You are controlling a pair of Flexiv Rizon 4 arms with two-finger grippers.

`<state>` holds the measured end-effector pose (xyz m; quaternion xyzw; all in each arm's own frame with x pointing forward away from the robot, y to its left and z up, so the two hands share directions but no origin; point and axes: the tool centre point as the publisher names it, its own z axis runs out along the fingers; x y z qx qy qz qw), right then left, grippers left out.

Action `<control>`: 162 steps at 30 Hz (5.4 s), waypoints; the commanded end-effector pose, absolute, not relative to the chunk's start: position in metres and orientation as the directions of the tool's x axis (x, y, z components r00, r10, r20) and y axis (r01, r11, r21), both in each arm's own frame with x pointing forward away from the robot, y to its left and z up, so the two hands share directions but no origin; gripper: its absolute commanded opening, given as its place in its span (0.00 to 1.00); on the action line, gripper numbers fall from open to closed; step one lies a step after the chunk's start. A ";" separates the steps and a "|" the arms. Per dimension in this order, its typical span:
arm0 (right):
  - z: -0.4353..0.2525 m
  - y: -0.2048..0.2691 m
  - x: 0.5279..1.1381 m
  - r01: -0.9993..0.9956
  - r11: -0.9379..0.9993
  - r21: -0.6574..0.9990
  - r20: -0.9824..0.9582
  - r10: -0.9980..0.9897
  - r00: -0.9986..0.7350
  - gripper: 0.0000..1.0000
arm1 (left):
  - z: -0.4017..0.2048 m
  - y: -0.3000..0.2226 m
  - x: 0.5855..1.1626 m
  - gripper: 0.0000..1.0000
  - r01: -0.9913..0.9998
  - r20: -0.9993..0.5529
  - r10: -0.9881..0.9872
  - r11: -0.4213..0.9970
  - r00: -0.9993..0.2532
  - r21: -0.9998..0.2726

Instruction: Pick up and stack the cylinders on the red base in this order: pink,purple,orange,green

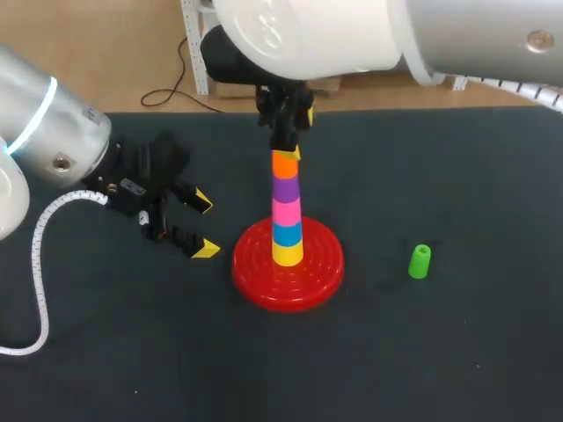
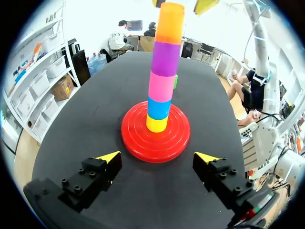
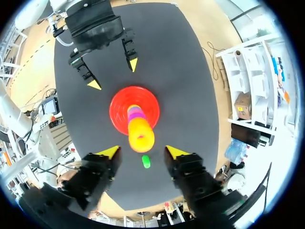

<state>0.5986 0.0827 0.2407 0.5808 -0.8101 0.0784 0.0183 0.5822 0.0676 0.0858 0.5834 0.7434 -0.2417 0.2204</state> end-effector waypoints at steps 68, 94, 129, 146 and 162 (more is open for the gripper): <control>0.098 -0.106 0.560 -0.838 0.544 0.032 0.133 -0.834 -0.536 1.00 | 0.086 0.067 0.583 1.00 0.974 -0.607 0.763 0.202 -0.223 -0.104; 0.045 -0.098 0.577 -0.795 0.606 0.022 0.171 -0.786 -0.594 1.00 | 0.086 0.067 0.583 1.00 0.974 -0.607 0.763 0.202 -0.223 -0.104; 0.028 -0.093 0.575 -0.767 0.641 0.016 0.162 -0.759 -0.631 0.46 | 0.086 0.067 0.583 1.00 0.974 -0.607 0.763 0.202 -0.223 -0.104; 0.036 -0.096 0.576 -0.759 0.651 0.002 0.162 -0.749 -0.642 0.00 | 0.086 0.067 0.583 1.00 0.974 -0.607 0.763 0.202 -0.223 -0.104; 0.176 -0.092 0.616 -0.756 0.652 -0.049 0.108 -0.749 -0.653 0.00 | 0.086 0.067 0.583 1.00 0.974 -0.607 0.763 0.202 -0.223 -0.104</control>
